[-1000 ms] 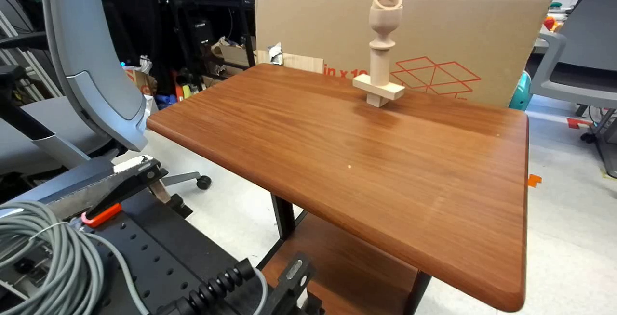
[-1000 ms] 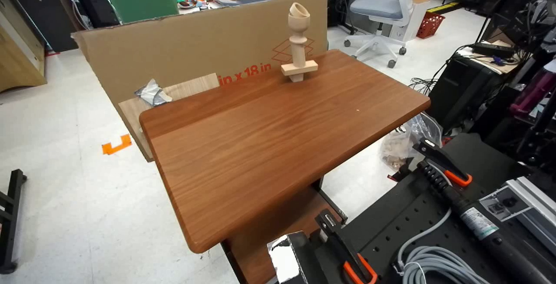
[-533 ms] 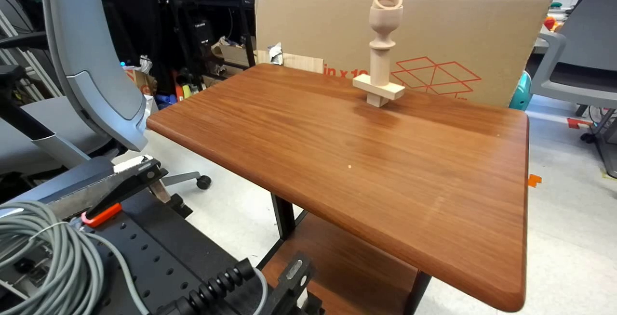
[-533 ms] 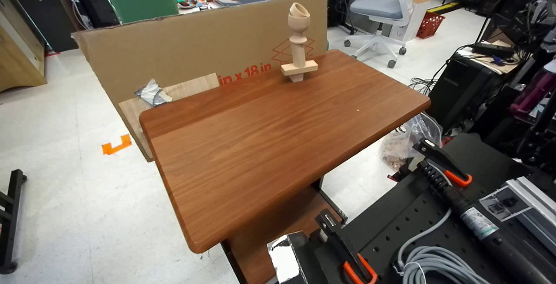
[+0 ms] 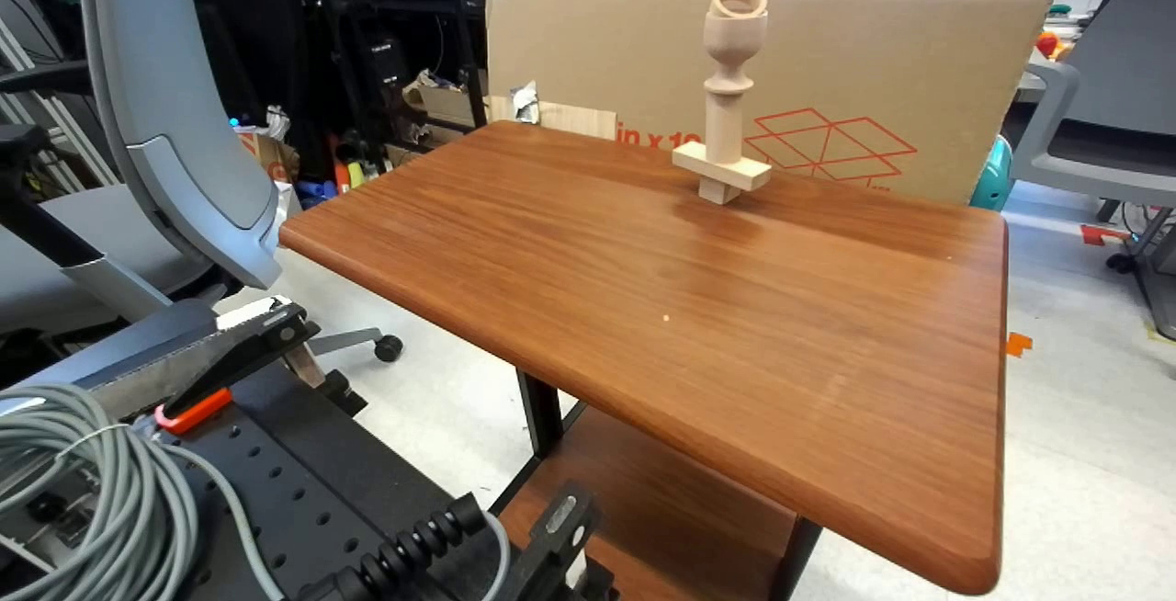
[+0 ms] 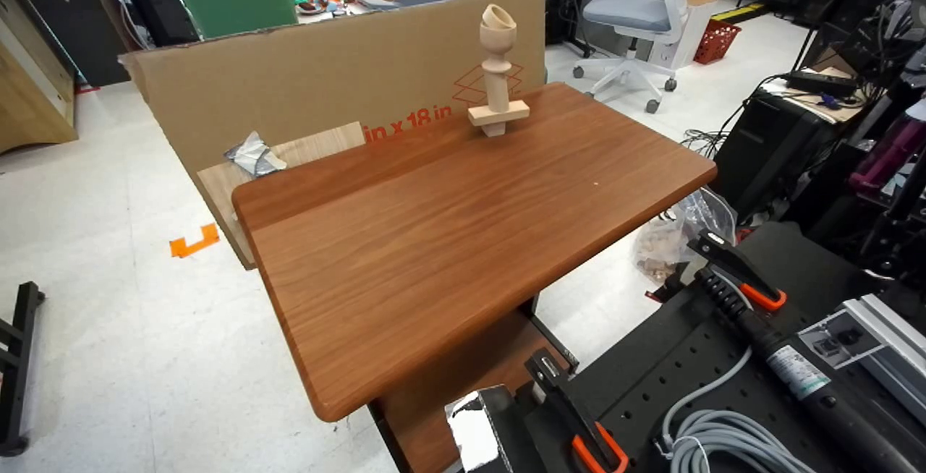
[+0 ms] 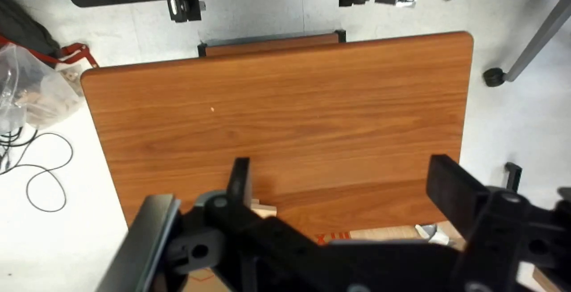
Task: Unstack the wooden blocks
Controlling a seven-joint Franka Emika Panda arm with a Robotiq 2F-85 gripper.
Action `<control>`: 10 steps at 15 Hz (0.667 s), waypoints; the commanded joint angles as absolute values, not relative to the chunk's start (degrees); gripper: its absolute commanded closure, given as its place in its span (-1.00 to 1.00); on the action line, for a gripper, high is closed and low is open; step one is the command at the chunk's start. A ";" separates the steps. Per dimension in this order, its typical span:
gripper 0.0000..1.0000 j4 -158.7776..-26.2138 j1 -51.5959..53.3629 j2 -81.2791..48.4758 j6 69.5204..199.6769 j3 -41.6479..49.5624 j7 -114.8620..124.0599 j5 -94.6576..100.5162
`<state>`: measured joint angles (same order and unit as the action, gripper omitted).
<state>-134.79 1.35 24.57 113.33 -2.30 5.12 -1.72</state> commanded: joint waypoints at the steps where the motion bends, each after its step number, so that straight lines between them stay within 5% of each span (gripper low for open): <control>1: -1.00 -127.38 1.04 15.41 117.52 -1.01 3.20 -2.56; 10: -1.00 -113.15 0.52 -3.01 120.78 0.06 0.89 0.33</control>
